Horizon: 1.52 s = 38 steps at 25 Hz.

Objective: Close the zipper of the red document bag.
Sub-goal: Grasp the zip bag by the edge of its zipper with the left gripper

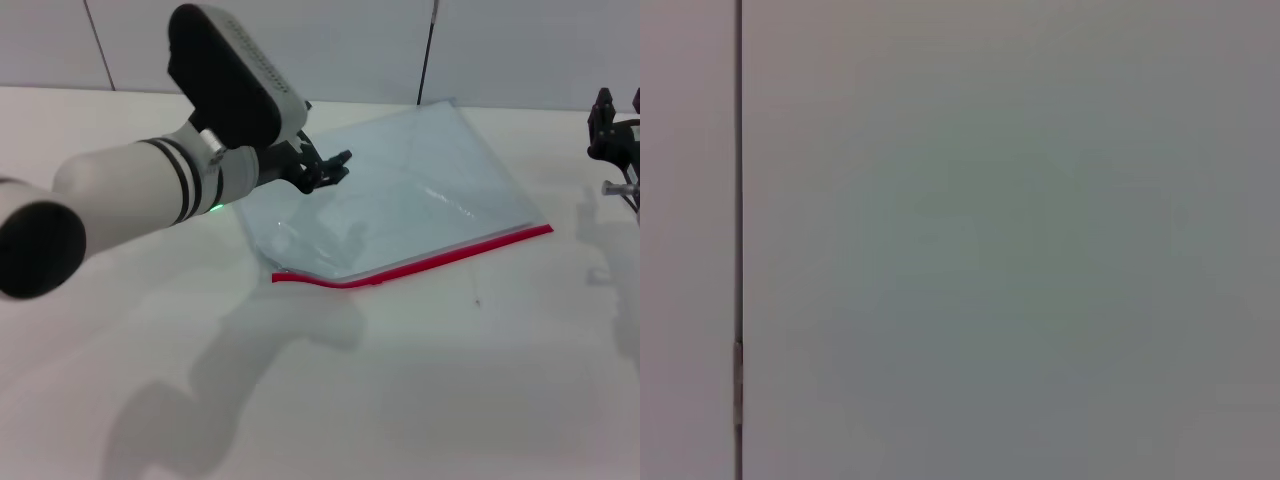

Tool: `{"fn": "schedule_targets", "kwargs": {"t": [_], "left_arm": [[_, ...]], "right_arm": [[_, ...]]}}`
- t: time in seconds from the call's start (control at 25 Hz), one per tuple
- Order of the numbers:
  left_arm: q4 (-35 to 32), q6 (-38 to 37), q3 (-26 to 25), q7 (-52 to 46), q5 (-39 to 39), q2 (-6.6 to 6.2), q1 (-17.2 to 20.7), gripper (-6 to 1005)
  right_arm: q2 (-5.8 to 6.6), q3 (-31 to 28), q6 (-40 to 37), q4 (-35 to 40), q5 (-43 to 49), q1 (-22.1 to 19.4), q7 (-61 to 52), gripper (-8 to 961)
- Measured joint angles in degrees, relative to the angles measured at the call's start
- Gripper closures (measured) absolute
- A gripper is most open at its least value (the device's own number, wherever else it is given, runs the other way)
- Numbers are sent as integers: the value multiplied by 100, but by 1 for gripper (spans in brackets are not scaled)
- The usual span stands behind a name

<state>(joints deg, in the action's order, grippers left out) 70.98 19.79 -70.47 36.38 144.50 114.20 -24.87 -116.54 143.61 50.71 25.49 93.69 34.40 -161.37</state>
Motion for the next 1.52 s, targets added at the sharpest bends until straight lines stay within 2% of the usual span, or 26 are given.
{"fn": "schedule_targets", "kwargs": {"t": [0.36, 0.68, 0.8, 1.04, 1.52], "left_arm": [[649, 1743, -626, 980, 55, 192, -14, 226], [1008, 2841, -879, 1257, 265, 202, -96, 229], [1052, 3356, -932, 1260, 427, 202, -240, 229], [1056, 3894, -986, 1231, 592, 212, -384, 231], [1068, 4497, -943, 1172, 566, 207, -592, 236]], "right_arm": [[0, -6, -130, -41, -9, 35, 0, 546], [0, -9, -138, -54, -9, 40, 0, 547], [0, -9, -144, -53, -9, 40, 0, 547], [0, -9, -149, -52, -9, 45, 0, 548], [0, -9, -150, -52, -9, 58, 0, 550]]}}
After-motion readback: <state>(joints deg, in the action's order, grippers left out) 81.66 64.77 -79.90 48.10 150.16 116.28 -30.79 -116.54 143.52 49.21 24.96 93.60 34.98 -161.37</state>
